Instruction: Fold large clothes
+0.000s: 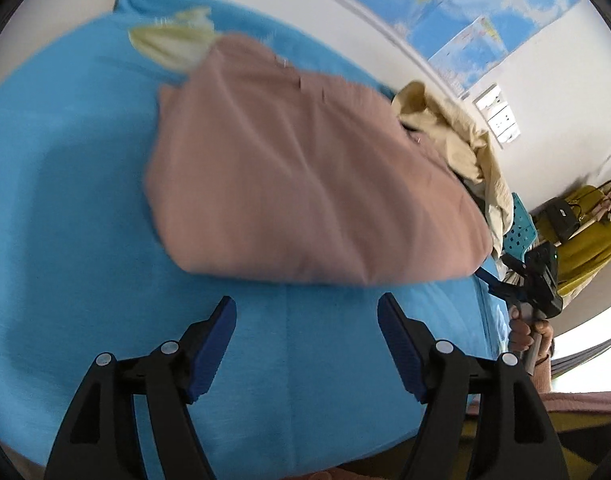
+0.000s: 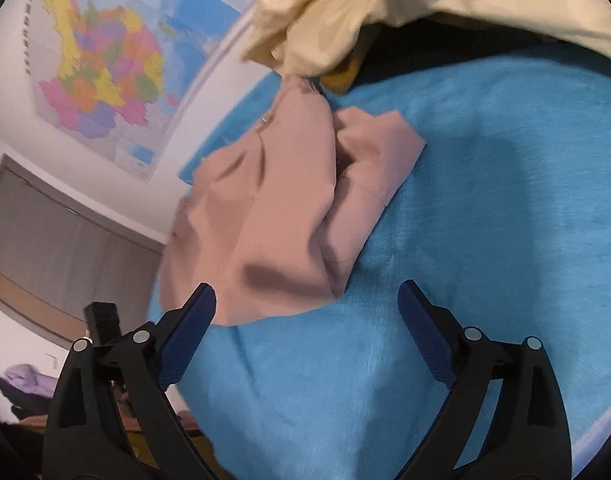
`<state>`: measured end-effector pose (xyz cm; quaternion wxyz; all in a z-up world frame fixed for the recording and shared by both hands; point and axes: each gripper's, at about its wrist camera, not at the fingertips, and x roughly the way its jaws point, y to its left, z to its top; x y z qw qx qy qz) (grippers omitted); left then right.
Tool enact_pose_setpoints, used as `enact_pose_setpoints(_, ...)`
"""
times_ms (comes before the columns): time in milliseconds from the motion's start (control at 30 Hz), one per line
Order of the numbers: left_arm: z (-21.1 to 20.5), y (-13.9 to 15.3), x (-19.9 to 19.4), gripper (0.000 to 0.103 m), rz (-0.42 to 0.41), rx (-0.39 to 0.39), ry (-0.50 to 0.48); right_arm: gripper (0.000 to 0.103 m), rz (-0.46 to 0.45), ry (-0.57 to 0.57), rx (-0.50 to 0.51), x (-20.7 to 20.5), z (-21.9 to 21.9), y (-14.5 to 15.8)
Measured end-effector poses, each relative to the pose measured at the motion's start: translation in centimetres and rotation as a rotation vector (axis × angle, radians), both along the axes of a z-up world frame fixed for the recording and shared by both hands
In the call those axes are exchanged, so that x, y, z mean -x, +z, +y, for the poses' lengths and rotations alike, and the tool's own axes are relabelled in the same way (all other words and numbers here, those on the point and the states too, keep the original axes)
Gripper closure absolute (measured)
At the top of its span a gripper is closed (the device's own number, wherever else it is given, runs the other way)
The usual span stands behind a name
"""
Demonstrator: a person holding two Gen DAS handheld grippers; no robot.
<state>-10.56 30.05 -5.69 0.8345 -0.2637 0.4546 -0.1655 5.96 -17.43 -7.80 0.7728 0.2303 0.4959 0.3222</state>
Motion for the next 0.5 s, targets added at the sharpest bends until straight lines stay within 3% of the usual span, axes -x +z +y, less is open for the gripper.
enact_pose_setpoints(133, -0.8, -0.2, -0.9, 0.016, -0.028, 0.052, 0.001, 0.011, -0.028, 0.014, 0.038, -0.8, 2.2, -0.1)
enact_pose_setpoints(233, -1.0, -0.4, -2.2, 0.008, -0.045, 0.107, 0.011, 0.011, -0.03, 0.016, 0.012, -1.7, 3.2, -0.4)
enact_pose_setpoints(367, -1.4, -0.6, -4.1, 0.007, -0.066, 0.165, 0.048, 0.01, -0.063, 0.012, 0.027, -3.2, 4.9, -0.3)
enact_pose_setpoints(500, -2.4, -0.4, -5.7, 0.007, -0.091, 0.157, 0.071, 0.01, -0.069, 0.025, 0.01, -4.6, 6.1, -0.4)
